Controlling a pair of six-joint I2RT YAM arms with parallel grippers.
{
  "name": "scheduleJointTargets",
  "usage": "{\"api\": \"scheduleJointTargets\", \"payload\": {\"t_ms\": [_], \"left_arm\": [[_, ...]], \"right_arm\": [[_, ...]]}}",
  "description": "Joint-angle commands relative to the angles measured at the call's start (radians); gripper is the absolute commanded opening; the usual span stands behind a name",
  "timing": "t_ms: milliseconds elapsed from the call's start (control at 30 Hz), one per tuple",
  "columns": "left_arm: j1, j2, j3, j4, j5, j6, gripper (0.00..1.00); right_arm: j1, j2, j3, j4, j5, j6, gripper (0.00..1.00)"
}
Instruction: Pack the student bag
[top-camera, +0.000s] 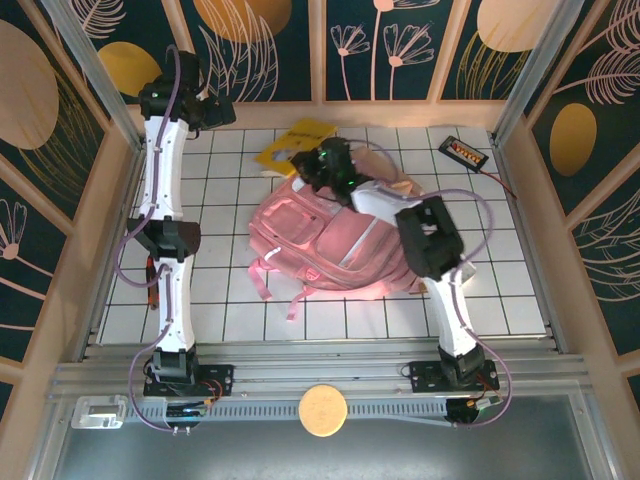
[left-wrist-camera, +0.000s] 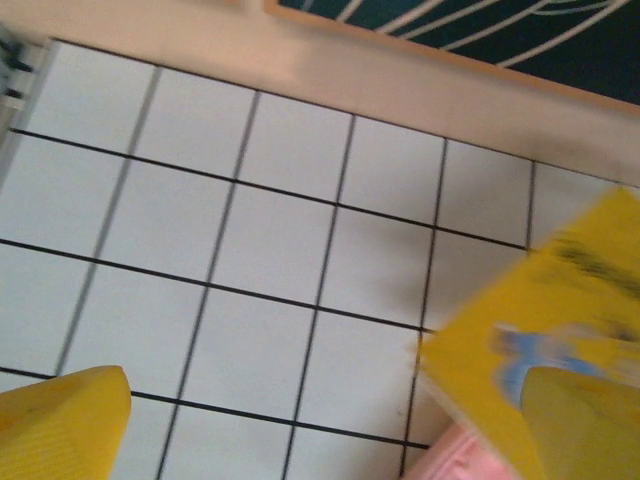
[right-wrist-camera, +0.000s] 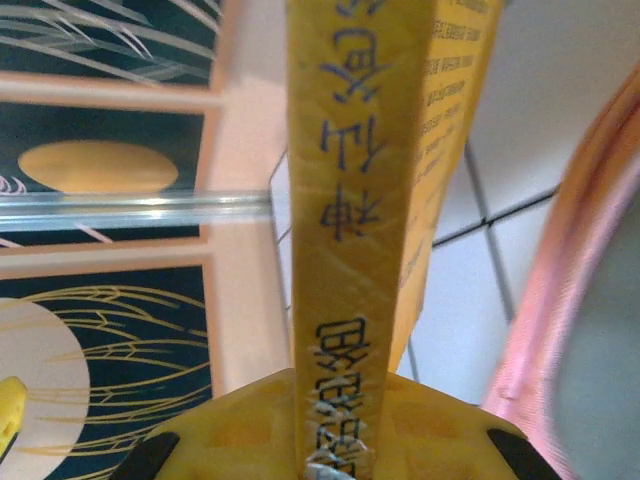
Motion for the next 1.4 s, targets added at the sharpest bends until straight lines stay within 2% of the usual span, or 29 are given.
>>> {"api": "scheduleJointTargets", "payload": {"t_ms": [0,100,167,233,333,467,600,700,933,1133,1267,1300,1333,1367], "left_arm": [[-0.047,-0.03,0.019,-0.035,-0.15,0.003,0.98],[-0.121,0.002,0.011,-0.037,-0.084,0.004,0.99],[-0.209,0.021,0.003,-0.036,-0.082,0.006,0.99],[-0.29,0.053,0.003,-0.036,-0.078,-0.003,0.99],[-0.413,0.112,0.021,-0.027,0.015,0.003,0.99],[-0.57,0.173,0.021,-0.019,0.102,-0.011,0.98],[-0.699,0.197,0.021,-0.01,0.092,-0.048,0.99],[-0.752,0.217,0.021,-0.014,0.088,-0.076,0.99],[-0.862,0.294,-0.035,-0.036,0.021,-0.076,0.99],[-0.872,0.321,-0.066,-0.036,-0.118,-0.057,0.99],[-0.871,0.357,-0.093,-0.036,-0.147,-0.034,0.98],[-0.872,0.365,-0.093,-0.036,-0.151,-0.03,0.95],[-0.872,0.375,-0.09,-0.035,-0.154,-0.026,0.86],[-0.871,0.385,-0.084,-0.036,-0.156,-0.019,0.73]], "right_arm": [[-0.054,-0.256,-0.106,-0.017,0.035,-0.287,0.0],[-0.09,-0.411,-0.201,-0.15,0.096,-0.448,0.0],[-0.122,-0.525,-0.261,-0.245,0.16,-0.535,0.0],[-0.168,-0.632,-0.339,-0.314,0.213,-0.577,0.0],[-0.264,-0.787,-0.445,-0.431,0.255,-0.612,0.0],[-0.429,-0.977,-0.57,-0.555,0.243,-0.662,0.0],[-0.578,-1.119,-0.641,-0.653,0.199,-0.716,0.0],[-0.637,-1.181,-0.668,-0.706,0.187,-0.758,0.0],[-0.644,-1.265,-0.72,-0.748,0.192,-0.769,0.0],[-0.644,-1.279,-0.747,-0.707,0.106,-0.719,0.0],[-0.642,-1.28,-0.75,-0.693,0.085,-0.703,0.0],[-0.643,-1.279,-0.749,-0.691,0.083,-0.703,0.0],[-0.643,-1.278,-0.748,-0.691,0.081,-0.7,0.0],[-0.642,-1.277,-0.748,-0.688,0.078,-0.697,0.0]]}}
